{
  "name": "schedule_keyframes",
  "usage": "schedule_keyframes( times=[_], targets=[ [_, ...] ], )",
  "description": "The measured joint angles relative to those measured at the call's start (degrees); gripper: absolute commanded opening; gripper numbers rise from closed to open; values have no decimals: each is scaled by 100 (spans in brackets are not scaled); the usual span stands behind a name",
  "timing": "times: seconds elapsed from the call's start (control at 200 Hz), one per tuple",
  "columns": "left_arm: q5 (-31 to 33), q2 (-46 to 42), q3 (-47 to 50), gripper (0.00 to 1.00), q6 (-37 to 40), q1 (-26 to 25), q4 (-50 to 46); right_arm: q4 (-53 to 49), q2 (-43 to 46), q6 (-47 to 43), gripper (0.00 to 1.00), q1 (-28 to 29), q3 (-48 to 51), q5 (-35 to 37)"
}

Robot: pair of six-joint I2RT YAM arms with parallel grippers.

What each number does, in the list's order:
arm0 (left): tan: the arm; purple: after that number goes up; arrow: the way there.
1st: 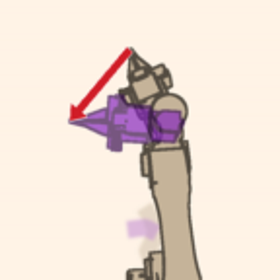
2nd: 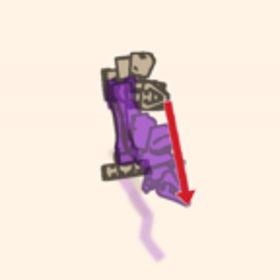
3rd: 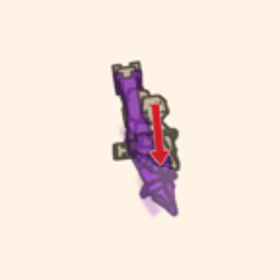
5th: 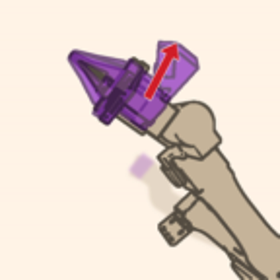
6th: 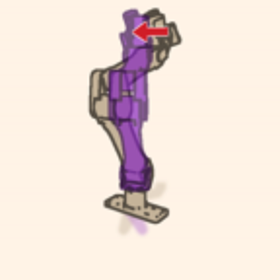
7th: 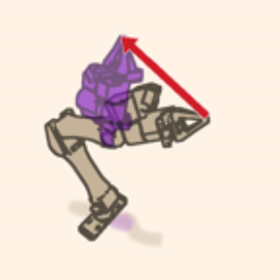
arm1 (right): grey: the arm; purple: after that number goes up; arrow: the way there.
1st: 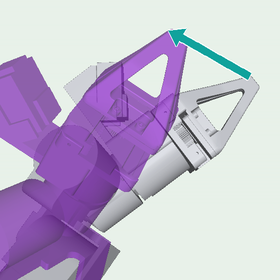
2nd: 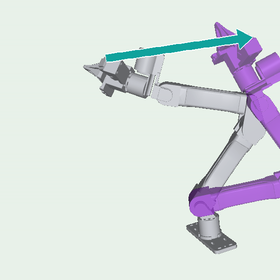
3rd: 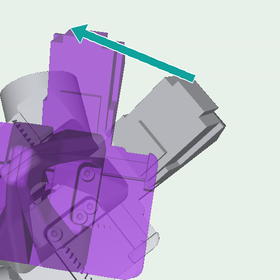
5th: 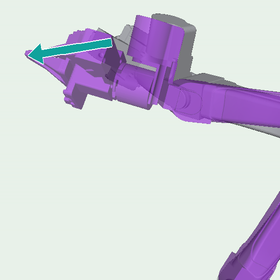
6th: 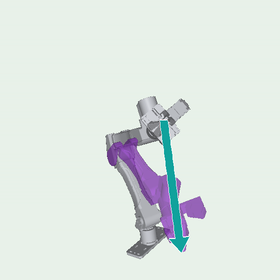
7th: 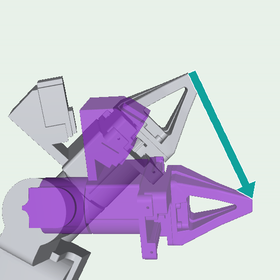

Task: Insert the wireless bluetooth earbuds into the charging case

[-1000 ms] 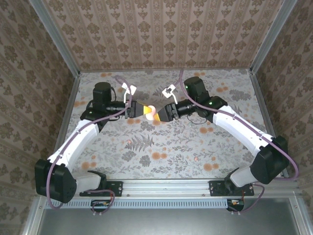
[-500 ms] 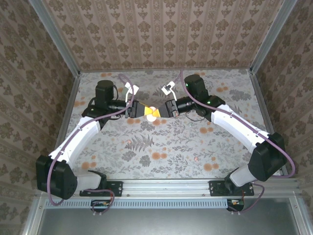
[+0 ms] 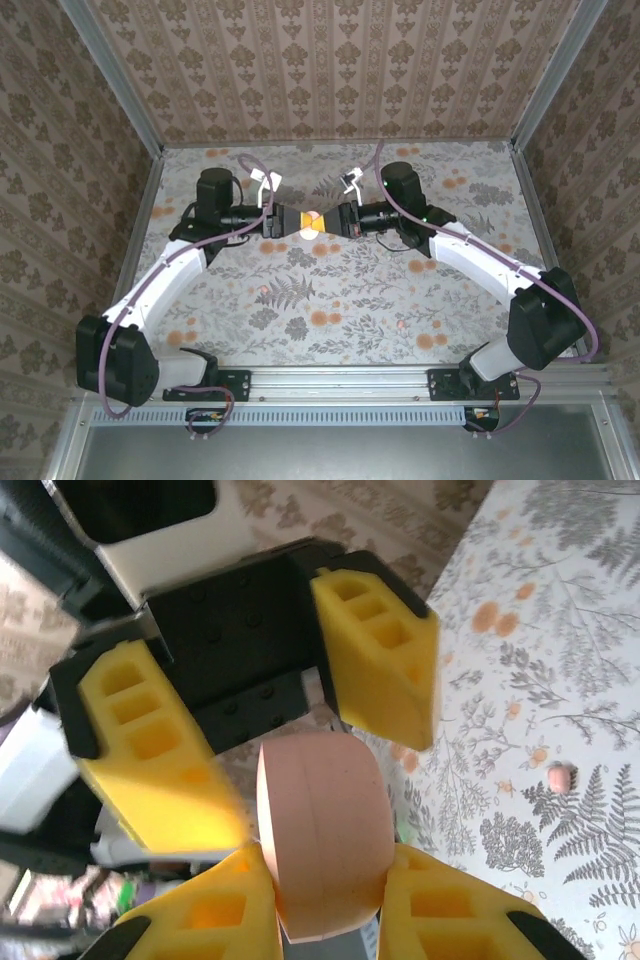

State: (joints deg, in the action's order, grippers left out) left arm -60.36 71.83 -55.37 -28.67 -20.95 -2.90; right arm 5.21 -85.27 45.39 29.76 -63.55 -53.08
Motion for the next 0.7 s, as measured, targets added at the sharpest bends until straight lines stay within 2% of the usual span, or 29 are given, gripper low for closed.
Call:
schedule_keyframes(
  times=[0.12, 0.26, 0.32, 0.38, 0.505, 0.575, 0.705],
  targets=[
    [654, -446, 319, 63, 44, 83, 236, 109, 4, 461, 14, -59, 186, 487],
    [1600, -1165, 800, 65, 540, -63, 581, 90, 85, 883, 15, -160, 306, 1180],
    [2081, -1412, 1021, 67, 861, -363, 717, 85, 164, 1038, 16, -177, 337, 1432],
    [2588, -1552, 1226, 68, 1344, -870, 826, 114, 262, 1217, 16, -184, 372, 1694],
    [3381, -1543, 1593, 70, 2170, -1751, 1172, 254, 378, 1585, 16, -179, 444, 2009],
    [3727, -1484, 1818, 71, 2468, -1989, 1438, 280, 380, 1738, 17, -173, 452, 2107],
    [4334, -1213, 2026, 71, 2734, -2031, 1947, 280, 420, 1932, 17, -127, 461, 2227]
  ],
)
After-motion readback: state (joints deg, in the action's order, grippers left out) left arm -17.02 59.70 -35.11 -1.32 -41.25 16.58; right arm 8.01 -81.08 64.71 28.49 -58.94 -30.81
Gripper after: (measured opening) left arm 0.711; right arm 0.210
